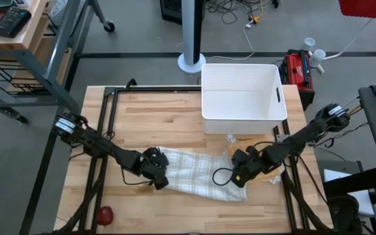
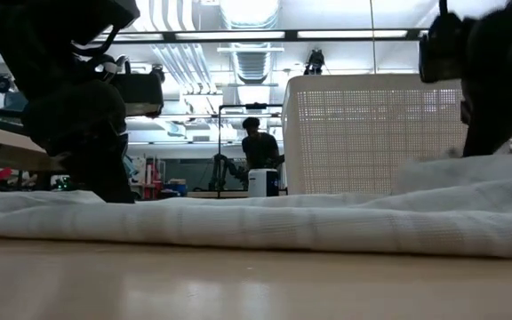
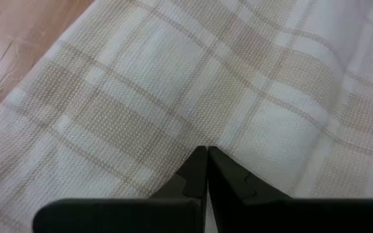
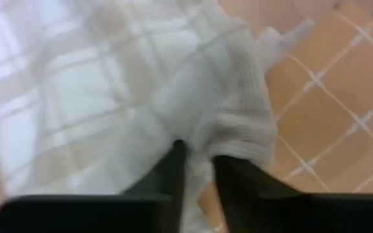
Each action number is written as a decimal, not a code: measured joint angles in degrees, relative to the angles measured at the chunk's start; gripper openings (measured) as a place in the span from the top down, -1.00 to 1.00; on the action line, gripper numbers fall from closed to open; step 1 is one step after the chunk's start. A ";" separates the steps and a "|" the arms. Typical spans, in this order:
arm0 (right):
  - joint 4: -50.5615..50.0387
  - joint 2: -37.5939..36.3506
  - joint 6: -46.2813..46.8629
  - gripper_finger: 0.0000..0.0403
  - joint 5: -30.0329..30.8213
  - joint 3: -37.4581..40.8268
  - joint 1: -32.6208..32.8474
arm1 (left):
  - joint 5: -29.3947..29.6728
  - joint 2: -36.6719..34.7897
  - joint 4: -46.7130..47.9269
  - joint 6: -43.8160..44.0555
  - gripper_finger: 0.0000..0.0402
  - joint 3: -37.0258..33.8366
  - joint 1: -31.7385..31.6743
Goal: Fold towel
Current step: Fold the white checkered towel
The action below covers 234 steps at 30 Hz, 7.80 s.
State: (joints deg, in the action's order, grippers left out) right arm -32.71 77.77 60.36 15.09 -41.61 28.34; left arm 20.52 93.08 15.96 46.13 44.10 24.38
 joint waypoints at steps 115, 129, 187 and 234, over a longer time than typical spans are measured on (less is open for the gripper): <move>-4.20 20.38 70.68 -0.13 3.00 -15.81 31.17 | -9.20 13.62 -14.65 -41.18 1.00 14.89 -0.57; -17.16 20.16 70.62 -0.23 1.57 -20.06 32.76 | -11.51 13.64 -20.75 -45.70 1.00 14.22 -0.29; -5.25 16.95 70.92 0.01 59.54 -14.97 38.05 | -6.55 10.56 -19.37 -1.54 1.00 -0.33 -1.53; -15.77 6.28 13.76 0.01 10.09 -20.60 -4.61 | -26.90 -39.86 18.10 -28.17 1.00 -9.57 -44.01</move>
State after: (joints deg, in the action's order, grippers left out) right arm -48.48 84.05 74.12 25.18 -62.22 23.72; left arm -6.38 53.22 34.06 17.96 34.52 -19.63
